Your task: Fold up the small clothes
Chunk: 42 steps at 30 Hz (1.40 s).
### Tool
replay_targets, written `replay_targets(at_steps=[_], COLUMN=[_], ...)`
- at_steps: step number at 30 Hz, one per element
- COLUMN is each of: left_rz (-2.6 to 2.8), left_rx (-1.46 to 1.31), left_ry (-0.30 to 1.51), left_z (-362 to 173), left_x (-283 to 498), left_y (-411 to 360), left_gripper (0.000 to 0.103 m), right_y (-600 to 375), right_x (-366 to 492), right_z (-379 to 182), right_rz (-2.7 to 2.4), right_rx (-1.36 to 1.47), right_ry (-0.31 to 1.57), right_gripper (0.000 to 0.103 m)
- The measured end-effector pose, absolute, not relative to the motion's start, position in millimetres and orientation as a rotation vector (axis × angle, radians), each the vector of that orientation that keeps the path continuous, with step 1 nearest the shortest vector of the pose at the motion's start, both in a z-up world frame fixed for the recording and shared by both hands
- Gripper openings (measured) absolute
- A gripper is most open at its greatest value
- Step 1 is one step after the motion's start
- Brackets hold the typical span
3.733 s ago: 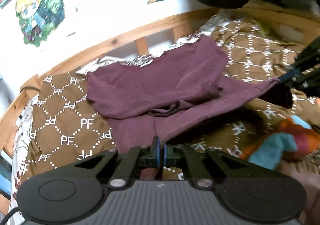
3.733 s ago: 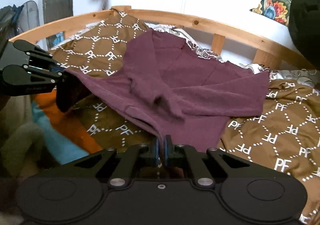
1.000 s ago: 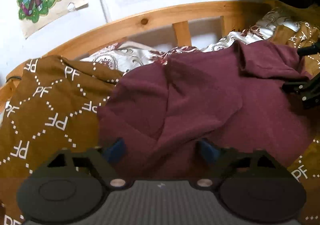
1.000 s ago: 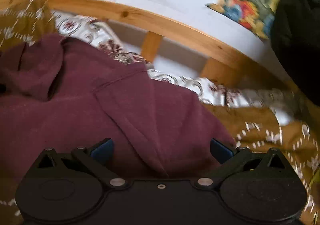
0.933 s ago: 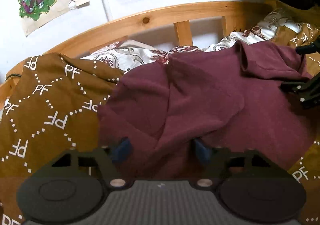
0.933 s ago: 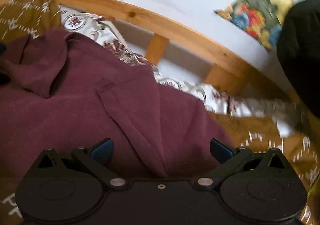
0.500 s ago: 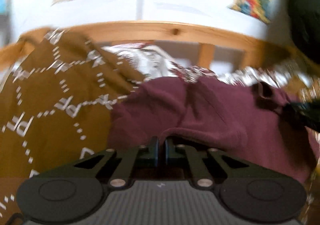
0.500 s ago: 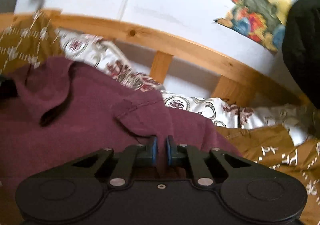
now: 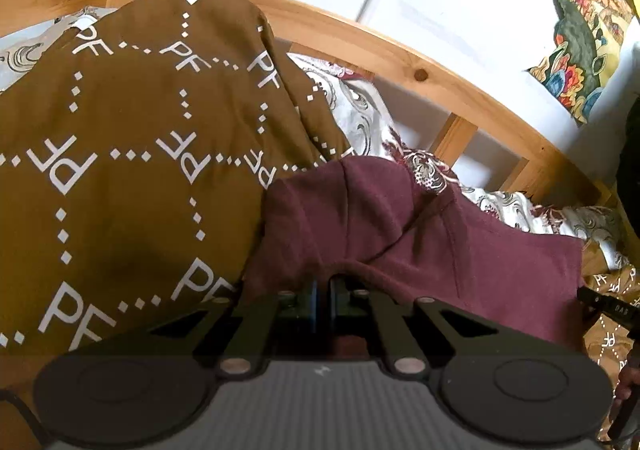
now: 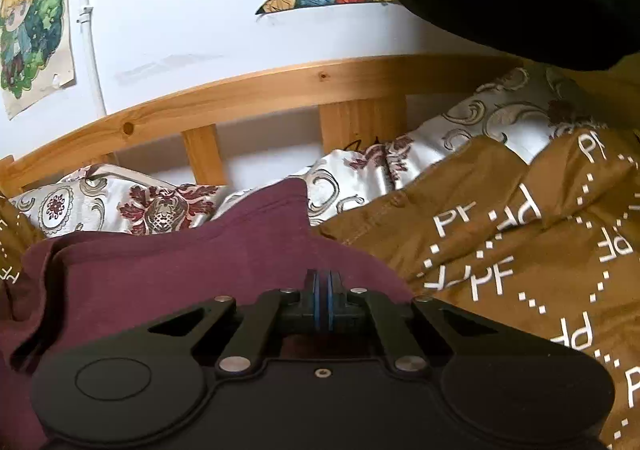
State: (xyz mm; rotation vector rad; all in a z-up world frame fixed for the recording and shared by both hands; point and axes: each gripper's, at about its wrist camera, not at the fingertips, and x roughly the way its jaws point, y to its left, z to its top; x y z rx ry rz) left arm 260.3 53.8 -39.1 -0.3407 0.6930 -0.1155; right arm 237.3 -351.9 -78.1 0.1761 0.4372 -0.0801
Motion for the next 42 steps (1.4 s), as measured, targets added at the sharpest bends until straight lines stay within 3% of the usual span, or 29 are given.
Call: replay_targets(at_steps=[3,5,7,10,12,14,21,22,24,26,31,37,39,41,42], left_rz=[-0.120,-0.125,-0.137,-0.144,-0.117,-0.095,-0.073,-0.072,-0.070,-0.054,-0.049,-0.066,-0.093,-0.109,-0.110], left_rx=[-0.329,-0.307,-0.276,-0.195,-0.140,-0.135,-0.270,-0.250,-0.218,-0.217,-0.322,-0.366,-0.408,-0.444,-0.451], left_ry=[0.683,0.664,0.646,0.611,0.567,0.547,0.627,0.621,0.608,0.614,0.650,0.682,0.707,0.725,0.726], left_z=[-38.0,-36.2,-34.1,-31.7,-29.2,-27.1,-34.4,-34.6,-34.9,-36.0,-38.1,-39.1,-39.6,-39.8,-39.6], left_x=[258.8,256.9,254.8,250.4,244.9,242.9,256.6,256.2,255.2,256.5,262.3,265.3,267.9,269.7,269.5], left_y=[51.8,48.7,44.3,34.0,28.1,28.1,47.6,45.9,42.9,43.4,57.1,62.0,66.7,69.4,69.8], left_gripper=[0.007,0.007,0.011,0.033,0.057,0.059,0.059,0.059,0.059,0.058,0.055,0.055,0.055,0.055,0.055], right_y=[-351.3,-349.0,-349.0,-345.4,-341.8,-339.5,-331.1,-329.5,-324.8,-324.6,-334.5,-345.3,-343.3,-337.0,-333.8], right_x=[234.3,233.5,232.8,232.6,233.3,234.7,244.3,246.2,249.6,250.1,238.7,242.4,246.2,245.0,242.4], right_z=[-77.3,-77.1,-77.9,-77.3,-75.9,-74.6,-78.7,-79.2,-78.2,-74.7,-57.5,-69.1,-73.9,-72.5,-70.5], right_rz=[-0.078,-0.065,-0.029,0.003,0.017,0.027,0.022,0.019,-0.004,-0.012,-0.048,-0.123,-0.143,-0.182,-0.191], right_rx=[0.165,0.151,0.168,0.164,0.149,0.143,0.106,0.101,0.064,0.044,0.051,0.057,0.050,0.024,0.017], right_ry=[0.433,0.433,0.438,0.436,0.432,0.430,0.446,0.449,0.442,0.425,0.373,0.445,0.479,0.468,0.447], right_gripper=[0.005,0.022,0.032,0.038,0.039,0.044,0.045,0.043,0.015,0.006,0.005,0.005,0.009,0.041,0.047])
